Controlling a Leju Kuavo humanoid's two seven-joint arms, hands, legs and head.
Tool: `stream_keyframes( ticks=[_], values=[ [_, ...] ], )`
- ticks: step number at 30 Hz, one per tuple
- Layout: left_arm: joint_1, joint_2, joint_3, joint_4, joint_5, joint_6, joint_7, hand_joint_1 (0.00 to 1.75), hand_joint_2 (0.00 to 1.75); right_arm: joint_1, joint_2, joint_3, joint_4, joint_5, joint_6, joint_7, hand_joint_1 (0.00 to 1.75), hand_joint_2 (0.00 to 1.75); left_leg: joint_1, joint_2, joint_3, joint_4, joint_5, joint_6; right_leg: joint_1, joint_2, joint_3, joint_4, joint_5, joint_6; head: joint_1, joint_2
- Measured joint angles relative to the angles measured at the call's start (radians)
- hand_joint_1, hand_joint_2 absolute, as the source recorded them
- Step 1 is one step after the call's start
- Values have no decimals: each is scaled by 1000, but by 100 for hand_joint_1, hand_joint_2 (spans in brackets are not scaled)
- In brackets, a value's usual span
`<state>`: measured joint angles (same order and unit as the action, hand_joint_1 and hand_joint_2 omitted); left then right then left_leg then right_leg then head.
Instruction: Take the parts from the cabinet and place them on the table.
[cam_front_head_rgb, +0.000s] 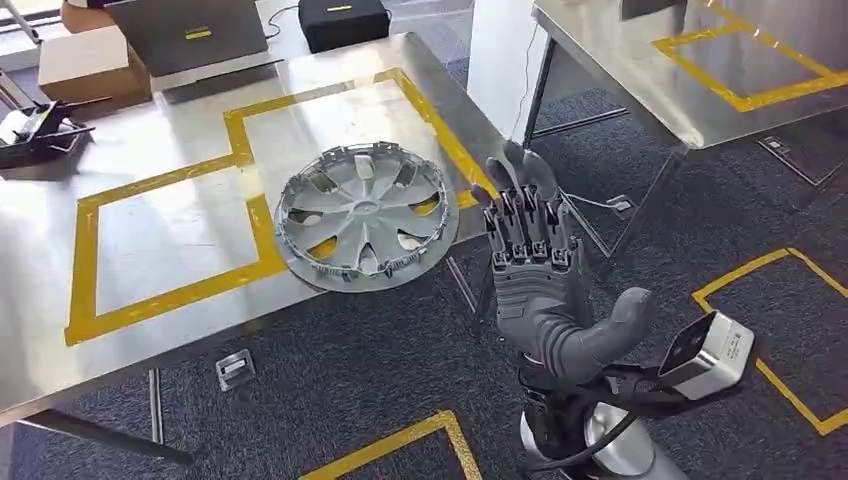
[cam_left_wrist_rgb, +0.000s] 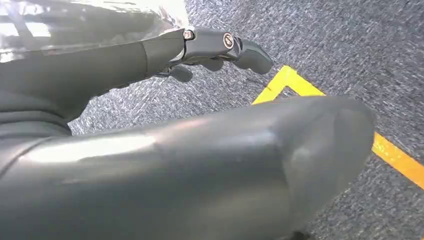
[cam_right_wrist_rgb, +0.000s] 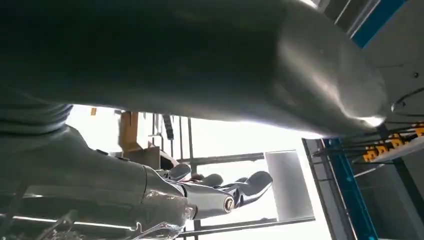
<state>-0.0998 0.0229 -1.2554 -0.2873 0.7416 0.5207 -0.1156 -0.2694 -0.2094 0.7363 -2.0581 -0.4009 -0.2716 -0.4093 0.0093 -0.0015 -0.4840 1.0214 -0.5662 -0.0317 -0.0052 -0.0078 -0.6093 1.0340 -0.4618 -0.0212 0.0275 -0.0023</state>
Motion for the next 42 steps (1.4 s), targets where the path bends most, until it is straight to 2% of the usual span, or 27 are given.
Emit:
stream_keyframes(
  ticks=[3,5,6,8,10,11,12,14,15,16,18,20,22,24,25,26,27,29,30,31,34,35,37,39,40,41,42],
  values=[
    [-1,0,0,0,0,0,0,0,0,-2,0,0,0,0,0,0,0,0,-8,-2,-10,-13,10,14,-1,-1,-12,-1,21,22,0,0],
    [2,1,0,0,1,0,0,0,0,-1,-1,-1,0,0,0,0,0,0,-1,2,-18,-25,28,42,-2,2,-21,2,20,35,2,0],
    [1,2,0,0,1,0,1,0,0,-1,-1,-2,0,0,0,0,0,0,-2,5,-27,-25,36,50,-2,3,-29,24,-16,38,3,0],
    [0,2,0,0,1,0,1,0,0,1,-1,-2,0,0,0,0,0,0,-6,5,-46,-22,50,61,-3,4,-65,152,-121,41,9,0],
    [0,3,0,0,1,0,1,0,0,3,-1,-2,0,0,0,0,0,0,-10,6,-68,-19,64,62,-3,4,-95,279,-175,43,10,0],
    [0,3,0,0,2,0,1,0,0,4,-1,-2,0,0,-1,0,0,0,-12,6,-80,-16,71,62,-3,4,-84,287,-162,41,10,0],
    [0,3,0,0,2,0,1,0,0,4,-1,-2,0,0,-1,0,0,0,-14,6,-91,-14,76,62,-3,4,-55,254,-133,38,11,0],
    [0,3,0,0,2,0,1,0,0,3,-2,-3,0,0,-1,0,0,0,-16,5,-109,-7,86,60,0,4,44,104,-69,27,12,0],
    [0,2,0,-2,2,0,2,0,0,2,-2,-3,0,0,-1,0,0,0,-15,5,-115,-3,89,56,6,4,95,20,-65,18,12,0],
    [-1,2,0,-2,2,0,2,0,0,2,-2,-4,-2,0,-1,0,0,0,-20,6,-126,1,94,50,9,4,116,-25,-78,15,11,0],
    [-1,2,0,-3,3,-1,2,0,0,2,-2,-6,-3,0,-2,-1,0,0,-12,6,-134,0,112,37,15,5,106,-30,-70,12,13,0],
    [2,2,0,-4,3,-2,2,0,0,3,-2,-6,-3,0,-4,-1,0,0,-11,4,-139,-1,119,26,11,3,100,-44,-51,-3,13,0],
    [3,2,0,-5,4,-3,5,0,0,3,-2,-7,-3,0,-6,-1,0,0,-8,2,-154,53,39,13,7,-1,87,-47,-33,-14,10,0],
    [3,3,0,-5,6,-8,6,0,0,5,-2,-7,-3,0,-7,-1,0,0,-1,2,-189,195,-57,1,7,-4,71,-42,-22,-17,8,0],
    [3,3,0,-5,7,-9,6,0,0,5,-2,-7,-3,0,-8,-1,0,0,1,2,-201,254,-81,-3,7,-5,60,-38,-17,-16,8,0],
    [3,3,0,-5,8,-9,7,0,0,6,-2,-7,-3,0,-10,-1,0,0,4,2,-197,277,-75,-7,6,-5,48,-32,-12,-15,7,0],
    [3,3,0,-5,8,-10,7,0,0,8,-2,-7,-3,0,-11,-1,0,0,7,2,-172,258,-47,-10,4,-5,35,-26,-7,-12,8,0],
    [2,5,0,-5,10,-10,7,0,0,11,-2,-8,-3,0,-14,-1,0,0,10,3,-78,118,22,-14,-2,-3,11,-9,0,-3,7,0],
    [2,5,0,-5,10,-10,7,0,0,12,-2,-9,-5,0,-15,-1,0,0,12,2,-29,41,27,-15,-4,-3,2,-1,2,1,6,0],
    [0,5,0,-5,10,-10,7,0,0,15,-2,-11,-9,0,-15,-2,0,0,7,-1,-6,5,5,-14,1,-3,-8,5,5,8,3,0],
    [2,5,0,-5,11,-13,7,0,0,18,-3,-17,-11,0,-17,-3,0,0,1,-4,-24,2,17,11,-2,-2,-16,4,28,30,5,0],
    [3,6,0,-5,12,-14,7,0,0,22,-5,-18,-12,0,-18,-3,0,0,2,-3,-31,-3,26,24,-2,-2,-21,3,32,37,6,0],
    [-1,6,0,-5,13,-15,7,0,0,23,-9,-23,-12,0,-18,-3,0,0,4,3,-46,-5,41,45,-5,0,-37,45,-35,43,10,0],
    [-1,6,0,-5,13,-15,7,0,0,24,-11,-26,-12,0,-18,-3,0,0,-1,4,-67,-4,57,53,-5,0,-79,194,-142,46,14,0],
    [0,6,0,-5,13,-15,7,0,0,27,-11,-26,-12,0,-18,-3,0,0,-4,5,-79,-2,64,54,-5,0,-93,259,-172,46,14,0],
    [0,7,0,-5,13,-15,7,0,0,29,-13,-26,-11,0,-18,-3,0,0,-7,5,-90,1,71,56,-5,0,-93,289,-173,44,14,0],
    [-1,8,0,-5,13,-15,7,0,0,31,-15,-27,-12,0,-19,-3,0,0,-9,5,-103,5,77,56,-4,0,-75,280,-152,42,14,0]
  ],
)
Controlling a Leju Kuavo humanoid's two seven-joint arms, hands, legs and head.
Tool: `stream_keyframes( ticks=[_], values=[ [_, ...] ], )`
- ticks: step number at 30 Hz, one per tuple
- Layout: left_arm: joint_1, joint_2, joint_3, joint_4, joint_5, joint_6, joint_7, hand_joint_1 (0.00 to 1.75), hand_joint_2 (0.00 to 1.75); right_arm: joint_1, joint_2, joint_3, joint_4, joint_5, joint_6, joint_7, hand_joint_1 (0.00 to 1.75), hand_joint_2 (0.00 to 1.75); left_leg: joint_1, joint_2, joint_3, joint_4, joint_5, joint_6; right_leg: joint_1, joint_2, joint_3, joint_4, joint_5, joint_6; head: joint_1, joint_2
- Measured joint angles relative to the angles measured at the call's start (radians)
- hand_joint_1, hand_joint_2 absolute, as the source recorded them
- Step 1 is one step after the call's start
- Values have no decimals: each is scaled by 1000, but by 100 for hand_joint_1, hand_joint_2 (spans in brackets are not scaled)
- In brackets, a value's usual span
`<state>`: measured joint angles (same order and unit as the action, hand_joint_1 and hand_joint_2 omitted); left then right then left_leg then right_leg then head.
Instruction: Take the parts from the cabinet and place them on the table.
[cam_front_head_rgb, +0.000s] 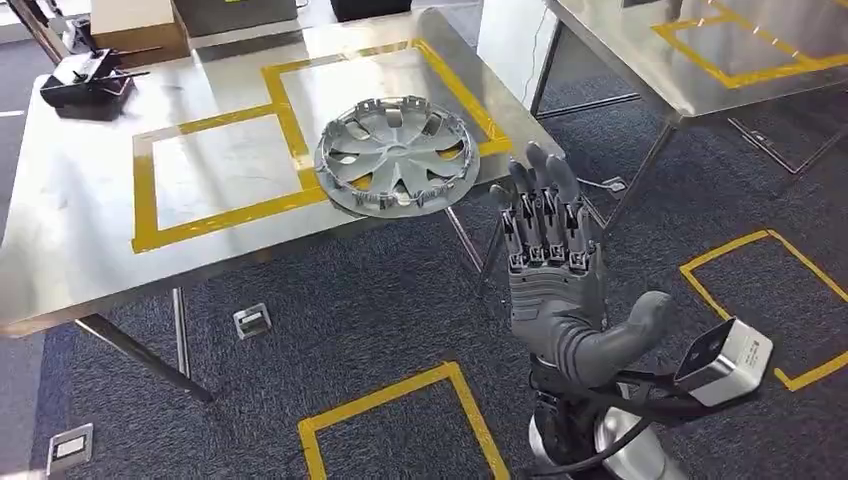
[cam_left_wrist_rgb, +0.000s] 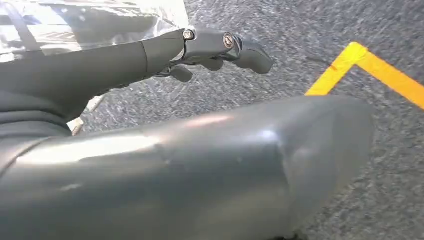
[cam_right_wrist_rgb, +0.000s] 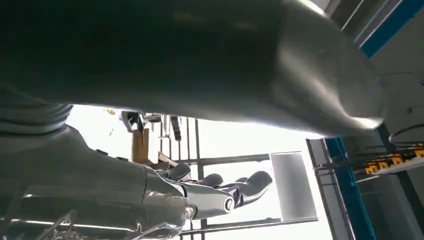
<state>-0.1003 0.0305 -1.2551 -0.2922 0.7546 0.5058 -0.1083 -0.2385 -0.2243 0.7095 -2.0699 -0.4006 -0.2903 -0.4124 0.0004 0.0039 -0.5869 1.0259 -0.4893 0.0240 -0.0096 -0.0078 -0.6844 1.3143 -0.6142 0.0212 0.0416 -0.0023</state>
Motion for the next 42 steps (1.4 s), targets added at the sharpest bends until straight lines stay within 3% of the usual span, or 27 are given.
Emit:
stream_keyframes(
  ticks=[1,3,4,6,8,9,10,13,14,15,16,18,19,20,23,24,25,28,29,30,31,33,34,35,39,41,42],
  values=[
    [0,0,0,0,0,0,0,0,0,0,-1,-1,0,0,0,0,0,0,-2,0,-12,4,5,-1,1,0,34,-45,31,-4,0,0],
    [0,-1,0,0,0,0,0,0,0,0,-2,-4,-1,0,-3,1,0,0,-3,-1,-28,11,14,-4,7,2,148,-227,95,-20,0,0],
    [1,-2,0,0,0,0,0,0,0,0,-2,-5,-3,0,-3,1,0,0,-6,0,-36,12,19,-11,12,4,180,-283,73,-29,-2,0],
    [0,-3,0,-1,1,0,0,0,0,0,-2,-5,-9,0,-5,3,0,0,1,0,-42,9,38,-24,19,5,178,-303,86,-28,-1,0],
    [2,-6,0,-1,1,0,0,0,0,1,-3,-6,-10,0,-6,4,0,0,6,0,-44,3,51,-35,24,6,172,-310,101,-41,0,0],
    [3,-5,0,-1,3,0,0,0,0,-1,-3,-5,-10,0,-6,4,0,0,8,-5,-51,9,34,-38,11,-1,171,-326,115,-45,-1,0],
    [4,-5,0,-1,6,0,0,0,0,0,-3,-5,-11,0,-6,6,0,0,4,-7,-60,31,-5,-44,14,-1,166,-331,124,-50,-2,0],
    [4,-5,0,-1,6,0,0,0,0,2,-3,-5,-11,0,-8,10,0,0,9,-6,-114,235,-142,-57,12,-6,140,-326,142,-53,-8,0],
    [4,-5,0,-1,6,0,0,0,0,3,-3,-5,-11,0,-9,11,0,0,11,-6,-120,285,-151,-62,12,-6,129,-321,148,-52,-9,0],
    [4,-5,0,-1,6,0,0,0,0,4,-3,-5,-11,0,-10,12,0,0,14,-6,-108,289,-130,-65,10,-7,117,-315,152,-49,-9,0],
    [4,-5,0,-2,7,0,0,0,0,5,-3,-5,-11,0,-11,12,0,0,16,-6,-78,258,-95,-69,8,-7,104,-307,155,-47,-8,0],
    [3,-5,0,-1,8,0,0,0,0,6,-3,-6,-11,0,-14,14,0,0,22,-6,15,123,-37,-76,2,-4,79,-286,159,-39,-9,0],
    [2,-6,0,-2,8,0,0,0,0,7,-3,-7,-13,0,-15,15,0,0,25,-7,60,46,-53,-80,2,-3,68,-276,159,-33,-11,0],
    [0,-7,0,-2,8,0,0,0,0,7,-4,-10,-16,0,-15,15,0,0,18,-11,78,14,-62,-73,6,-3,59,-268,161,-26,-15,0],
    [1,-6,0,-2,10,0,0,0,0,9,-6,-15,-17,6,-17,17,0,0,14,-11,69,10,-61,-58,4,-2,53,-270,183,-9,-11,0],
    [1,-6,0,-2,10,0,0,0,0,10,-9,-16,-17,6,-18,17,0,0,21,-9,65,0,-52,-42,2,-1,46,-265,174,-4,-12,0],
    [0,-6,0,-2,10,0,0,0,0,11,-11,-18,-17,7,-18,17,0,0,19,-7,58,1,-45,-32,1,0,39,-247,142,1,-10,0],
    [-1,-7,0,-2,10,0,0,0,0,13,-13,-22,-17,7,-20,18,0,0,13,-4,29,3,-25,-11,1,1,-19,-45,-3,7,0,0],
    [0,-6,0,-2,11,0,0,0,0,15,-16,-23,-17,7,-21,18,0,0,9,-4,18,5,-19,-10,1,1,-35,21,-24,8,1,0],
    [0,-6,0,-2,11,0,0,0,0,18,-17,-23,-17,7,-21,18,0,0,7,-4,7,8,-13,-9,1,1,-29,41,-11,7,1,0],
    [0,-6,0,-2,12,0,0,0,0,20,-18,-23,-17,7,-23,18,0,0,4,-3,-2,10,-7,-9,1,1,-6,18,21,4,1,0],
    [0,-7,0,-2,14,0,0,0,0,21,-18,-24,-17,7,-24,18,0,0,2,-4,-18,16,2,-12,2,1,92,-132,97,-4,2,0],
    [0,-7,0,-2,15,0,0,0,0,20,-19,-26,-18,7,-24,19,0,0,2,-4,-24,20,5,-17,3,2,144,-223,100,-10,2,0],
    [-1,-7,0,-2,15,0,0,0,0,20,-19,-27,-20,7,-24,20,0,0,-4,-4,-32,24,12,-23,8,5,170,-267,79,-13,0,0],
    [1,-8,0,-2,19,0,0,0,0,24,-22,-31,-24,9,-27,21,0,0,7,-6,-40,17,40,-48,16,8,162,-300,95,-33,2,0],
    [2,-8,0,-2,21,0,2,0,0,25,-22,-31,-24,9,-30,22,0,0,8,-10,-63,68,-42,-54,10,2,152,-307,117,-45,-2,0],
    [3,-8,0,-2,21,0,3,0,0,26,-22,-33,-24,9,-32,23,0,0,10,-10,-79,135,-98,-58,9,0,142,-306,124,-50,-8,0]
  ],
)
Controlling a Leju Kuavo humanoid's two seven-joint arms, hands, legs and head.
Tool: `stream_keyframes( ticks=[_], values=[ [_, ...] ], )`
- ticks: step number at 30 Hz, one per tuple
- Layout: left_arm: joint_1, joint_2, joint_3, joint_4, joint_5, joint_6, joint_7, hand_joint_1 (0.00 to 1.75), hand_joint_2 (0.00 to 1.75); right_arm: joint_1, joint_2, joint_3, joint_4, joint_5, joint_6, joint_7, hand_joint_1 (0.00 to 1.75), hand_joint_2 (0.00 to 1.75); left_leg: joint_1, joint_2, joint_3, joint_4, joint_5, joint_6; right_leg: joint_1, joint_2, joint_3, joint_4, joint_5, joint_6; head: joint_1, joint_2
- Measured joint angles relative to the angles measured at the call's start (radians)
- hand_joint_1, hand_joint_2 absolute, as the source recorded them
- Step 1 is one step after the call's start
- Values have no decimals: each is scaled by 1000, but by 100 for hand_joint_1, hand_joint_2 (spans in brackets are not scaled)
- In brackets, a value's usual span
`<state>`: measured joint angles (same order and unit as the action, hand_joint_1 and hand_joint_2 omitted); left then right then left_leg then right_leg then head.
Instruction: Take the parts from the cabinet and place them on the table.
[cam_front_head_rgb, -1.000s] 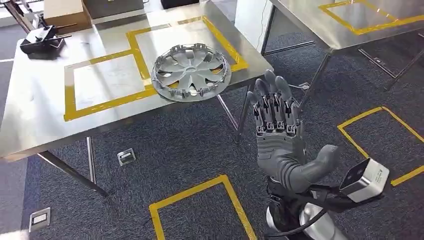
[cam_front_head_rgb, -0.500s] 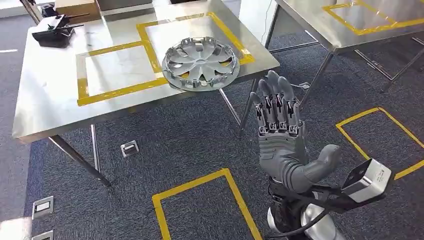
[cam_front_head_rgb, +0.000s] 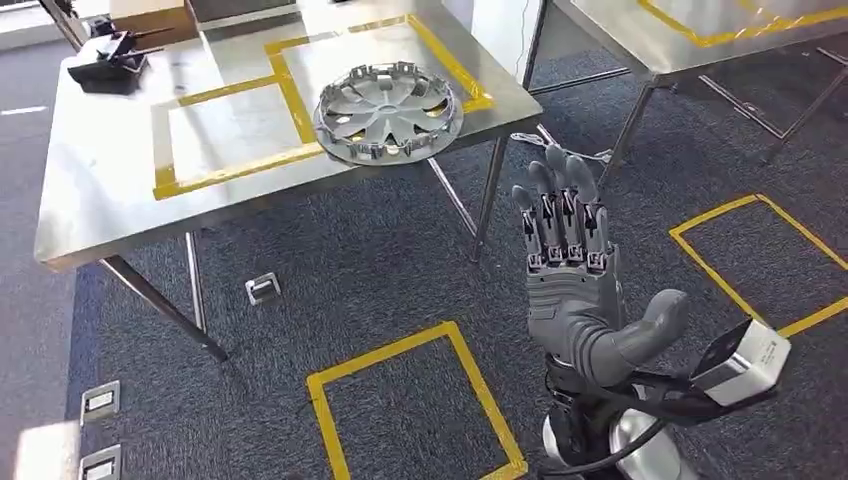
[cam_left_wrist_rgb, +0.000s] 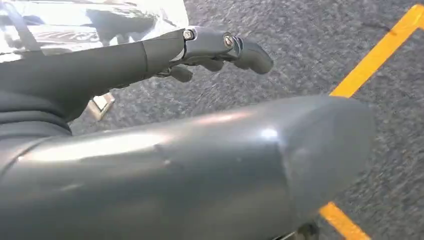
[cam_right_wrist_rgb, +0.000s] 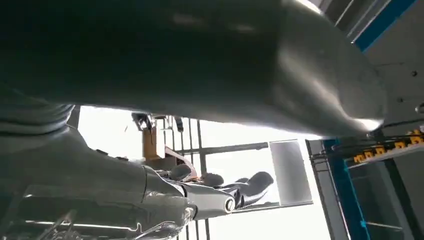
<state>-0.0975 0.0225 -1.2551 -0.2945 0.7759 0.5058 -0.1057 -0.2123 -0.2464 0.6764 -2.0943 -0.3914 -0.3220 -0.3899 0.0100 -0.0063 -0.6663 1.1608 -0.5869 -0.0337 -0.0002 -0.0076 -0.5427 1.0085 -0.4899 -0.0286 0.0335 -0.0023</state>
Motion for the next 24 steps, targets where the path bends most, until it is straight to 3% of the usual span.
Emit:
stream_keyframes(
  ticks=[1,2,3,4,6,7,8,9,12,13,14,16,17,18,19,20,22,23,24],
  values=[
    [0,0,0,0,1,0,0,0,0,2,0,0,0,0,-1,1,0,0,1,0,-16,70,-44,-3,1,-2,-9,3,6,-1,-1,0],
    [0,0,0,0,2,0,0,0,0,5,-1,-1,0,0,-2,2,0,0,1,0,-27,134,-70,-5,1,-3,-21,6,13,-1,-1,0],
    [0,0,0,0,3,0,0,0,0,7,-1,-2,0,0,-4,2,0,0,1,0,-23,161,-66,-6,2,-4,-32,10,19,0,-2,0],
    [0,0,0,0,3,0,0,0,0,11,-2,-4,0,0,-5,2,0,0,1,0,-3,151,-39,-6,1,-4,-46,16,25,0,-2,0],
    [0,0,0,0,5,0,0,0,0,17,-3,-8,0,0,-8,3,0,0,1,0,86,28,39,-3,1,-3,-72,29,36,5,-2,0],
    [-1,0,0,0,5,0,0,0,0,18,-3,-8,0,0,-9,3,0,0,1,0,135,-45,53,0,1,-2,-80,34,39,8,-2,0],
    [-3,1,0,0,5,0,0,0,0,20,-3,-11,-1,0,-10,3,0,0,-4,-1,178,-119,19,7,4,-2,-88,38,45,16,-2,0],
    [-5,1,0,0,6,0,0,0,0,22,-4,-14,-2,0,-11,5,0,0,-5,-2,186,-141,18,10,4,-3,-90,39,53,21,-1,0],
    [-2,1,0,0,10,-2,0,0,0,29,-5,-18,-3,0,-17,5,0,0,-12,-2,173,-143,29,26,0,-3,-95,32,76,38,-2,0],
    [-1,2,0,0,11,-1,0,0,0,35,-8,-21,-3,0,-19,6,0,0,-2,3,167,-153,40,37,-1,0,-100,40,61,44,-1,0],
    [-2,2,0,0,16,0,0,0,0,39,-11,-26,-3,0,-23,10,0,0,-3,4,159,-153,49,44,-1,2,-110,65,19,50,1,0],
    [-3,0,3,0,31,6,1,0,0,48,-13,-32,-2,-6,-33,32,0,0,-3,5,139,-153,66,50,-3,3,-150,197,-89,56,5,0],
    [-2,0,5,0,38,7,2,0,0,58,-14,-34,-1,-13,-40,47,0,0,-4,5,128,-153,74,50,-3,3,-167,265,-121,59,5,0],
    [-2,0,7,1,44,11,2,0,0,68,-15,-37,4,-17,-45,60,0,175,-4,5,116,-152,82,49,-5,3,-176,317,-123,60,7,0],
    [-1,0,9,1,51,17,2,0,175,76,-16,-38,9,-20,-52,82,0,175,-5,6,106,-152,90,48,-6,3,-168,325,-99,60,8,0],
    [-1,0,11,2,60,22,4,0,175,82,-17,-39,17,-23,-63,115,0,175,-5,6,95,-151,97,46,-7,3,-140,295,-60,59,7,0],
    [-1,-2,21,2,73,29,11,0,175,93,-19,-40,37,-31,-82,179,0,175,-5,6,81,-150,108,40,-7,2,-29,129,-2,54,8,0],
    [-1,-2,25,2,79,34,16,0,175,96,-19,-40,51,-35,-89,199,0,175,-5,6,77,-149,111,35,-6,3,20,47,-20,49,9,0],
    [-1,-2,27,2,85,40,21,0,175,100,-19,-39,74,-45,-98,219,0,175,-9,5,73,-147,116,29,-1,4,43,5,-30,45,8,0]
  ],
)
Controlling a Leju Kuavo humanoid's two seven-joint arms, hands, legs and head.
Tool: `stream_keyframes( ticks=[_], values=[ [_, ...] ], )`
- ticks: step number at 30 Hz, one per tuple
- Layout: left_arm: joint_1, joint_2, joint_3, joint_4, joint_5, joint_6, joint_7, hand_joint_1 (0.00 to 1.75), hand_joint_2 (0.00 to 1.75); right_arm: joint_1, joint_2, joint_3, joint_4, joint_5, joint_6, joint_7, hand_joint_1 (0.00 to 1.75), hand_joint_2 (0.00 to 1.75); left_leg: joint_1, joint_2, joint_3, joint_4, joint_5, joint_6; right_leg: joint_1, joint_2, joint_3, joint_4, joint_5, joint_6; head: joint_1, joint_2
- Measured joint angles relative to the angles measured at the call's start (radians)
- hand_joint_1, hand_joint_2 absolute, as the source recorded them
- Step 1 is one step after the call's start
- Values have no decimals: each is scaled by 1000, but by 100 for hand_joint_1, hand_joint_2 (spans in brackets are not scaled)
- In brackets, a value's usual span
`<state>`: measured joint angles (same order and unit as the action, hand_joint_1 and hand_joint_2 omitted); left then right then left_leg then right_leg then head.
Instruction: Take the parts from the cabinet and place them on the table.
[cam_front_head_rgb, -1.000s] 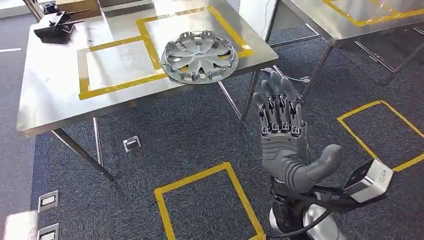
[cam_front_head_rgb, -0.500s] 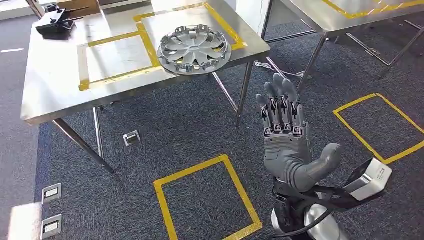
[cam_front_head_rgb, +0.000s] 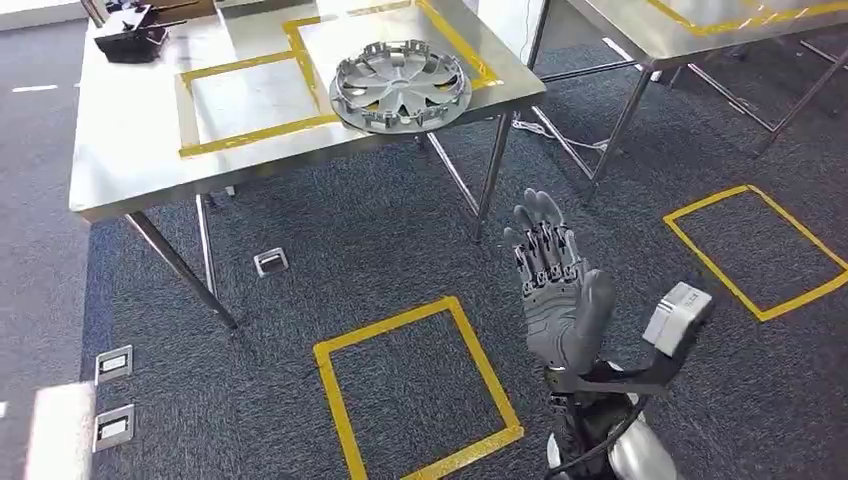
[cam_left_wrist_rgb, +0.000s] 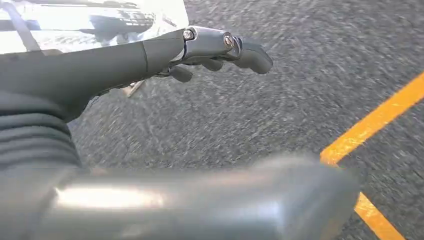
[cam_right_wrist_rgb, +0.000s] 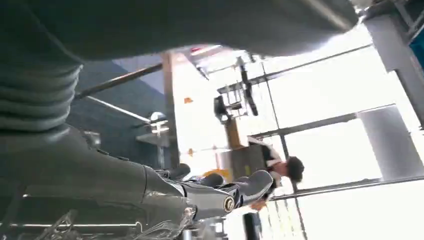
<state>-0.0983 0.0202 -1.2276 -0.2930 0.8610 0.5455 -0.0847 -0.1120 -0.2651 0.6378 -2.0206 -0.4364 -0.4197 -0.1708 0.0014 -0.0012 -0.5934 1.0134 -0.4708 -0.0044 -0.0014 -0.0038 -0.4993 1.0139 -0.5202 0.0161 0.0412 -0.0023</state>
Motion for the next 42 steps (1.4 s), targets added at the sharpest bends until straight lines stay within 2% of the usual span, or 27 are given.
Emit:
stream_keyframes(
  ticks=[2,4,6,8,9,10,11,13,14,15,18,20,21,23,25,26,27,29,30,31,34,36,37,38,39,41,42],
  values=[
    [0,-2,6,0,9,5,9,0,175,15,0,1,55,-43,-14,32,0,175,3,0,-8,-1,14,-14,5,0,-6,-10,-2,-7,1,0],
    [1,-5,6,0,16,9,19,0,175,32,0,5,119,-89,-21,40,0,175,6,-1,-19,4,12,-25,-2,-4,-12,-22,9,-29,1,0],
    [3,-6,7,0,17,15,24,0,175,38,1,8,182,-136,-33,48,0,175,6,-2,-43,76,-59,-31,0,-7,-20,-22,18,-41,-4,0],
    [3,-7,7,0,19,19,30,0,175,44,2,14,243,-186,-38,54,0,175,6,-2,-96,232,-140,-35,4,-10,-29,-19,22,-45,-8,0],
    [4,-8,7,0,19,20,33,0,175,45,4,19,290,-205,-45,64,0,175,6,-2,-111,285,-156,-36,5,-11,-34,-17,25,-46,-8,0],
    [5,-8,7,0,21,21,35,0,175,49,6,25,330,-218,-54,75,0,175,5,-2,-107,292,-147,-35,7,-11,-39,-13,25,-47,-8,0],
    [5,-8,7,0,23,21,38,0,175,51,6,31,364,-227,-60,84,0,175,5,-2,-84,259,-119,-32,8,-11,-45,-7,25,-47,-8,0],
    [5,-8,7,0,24,22,40,0,175,50,8,45,420,-243,-65,90,0,175,1,-2,6,106,-41,-19,11,-9,-52,2,25,-47,-9,0],
    [4,-8,7,0,26,23,40,0,175,47,13,56,468,-271,-61,90,0,175,-3,-2,46,26,-38,-8,11,-9,-51,3,25,-46,-9,0],
    [2,-6,6,0,28,25,42,0,175,40,21,68,522,-306,-49,88,0,175,-8,-2,60,14,-48,0,13,-10,-57,1,27,-41,-5,0],
    [3,-8,6,0,34,32,42,0,175,32,44,118,699,-421,9,118,0,175,-14,-2,52,0,-36,4,7,-11,-61,-1,37,-25,-8,0],
    [3,-10,5,-2,37,33,42,0,175,32,61,155,849,-491,60,145,0,175,0,0,62,-31,-27,10,10,-7,-63,6,23,-16,-7,0],
    [1,-10,4,-2,37,33,43,0,175,33,75,168,910,-525,83,165,0,175,1,-2,62,-37,-21,14,11,0,-79,38,-4,-8,-5,0],
    [1,-16,1,-2,40,32,47,0,175,43,110,205,1077,-599,112,231,0,175,1,-2,57,-35,-20,17,-2,1,-138,169,-75,4,4,0],
    [3,-16,-2,-2,50,29,55,0,175,58,140,235,1207,-623,123,275,0,175,1,-2,55,-33,-21,17,-8,0,-184,271,-102,12,4,0],
    [4,-16,-2,-2,55,29,59,0,175,73,149,253,1265,-636,119,298,0,175,3,-2,54,-29,-22,15,-13,0,-179,263,-79,17,4,0],
    [4,-16,-3,-1,61,29,61,0,175,81,154,263,1296,-640,117,304,0,175,5,-2,52,-24,-24,11,-18,0,-154,209,-38,21,4,0],
    [3,-16,-3,-1,63,29,61,0,175,67,166,273,1350,-649,112,310,0,175,12,2,48,-7,-33,-3,-25,-2,-73,43,43,29,4,0],
    [1,-14,-3,-1,63,29,63,0,175,62,173,279,1376,-649,111,310,0,175,9,3,43,-2,-37,-11,-19,0,-61,25,15,29,5,0],
    [-2,-14,-4,-1,63,29,64,0,175,58,176,285,1397,-650,109,315,0,175,7,3,38,9,-39,-17,-17,4,-64,15,23,10,10,0],
    [2,-14,-2,-1,56,24,65,0,175,65,195,295,1466,-646,103,320,0,175,12,3,39,3,-31,-30,-11,3,-69,19,26,-10,4,0],
    [10,-14,11,-1,35,11,65,0,175,70,199,294,1493,-621,104,319,0,175,14,3,30,31,-68,-38,-15,-2,-71,13,35,-25,1,0],
    [14,-14,23,-1,18,1,66,0,0,69,200,291,1505,-602,108,316,0,175,13,3,5,94,-115,-39,-14,-2,-74,12,37,-31,-5,0],
    [18,-14,31,-1,7,-6,66,0,0,68,202,289,1513,-588,112,314,0,175,13,3,-24,170,-156,-40,-12,-2,-76,12,39,-33,-8,0],
    [24,-14,41,-1,-13,-18,66,0,0,67,206,285,1527,-565,119,312,0,0,13,3,-53,244,-187,-39,-9,-3,-78,13,40,-35,-11,0],
    [44,-14,71,-1,-48,-40,66,0,0,68,216,270,1549,-526,132,307,0,0,13,3,-58,281,-184,-33,-4,-3,-80,13,42,-37,-10,0],
    [54,-13,88,0,-61,-48,67,0,0,68,220,263,1554,-507,137,305,0,175,12,3,-35,242,-154,-30,-3,-2,-81,15,42,-37,-11,0]
  ],
)
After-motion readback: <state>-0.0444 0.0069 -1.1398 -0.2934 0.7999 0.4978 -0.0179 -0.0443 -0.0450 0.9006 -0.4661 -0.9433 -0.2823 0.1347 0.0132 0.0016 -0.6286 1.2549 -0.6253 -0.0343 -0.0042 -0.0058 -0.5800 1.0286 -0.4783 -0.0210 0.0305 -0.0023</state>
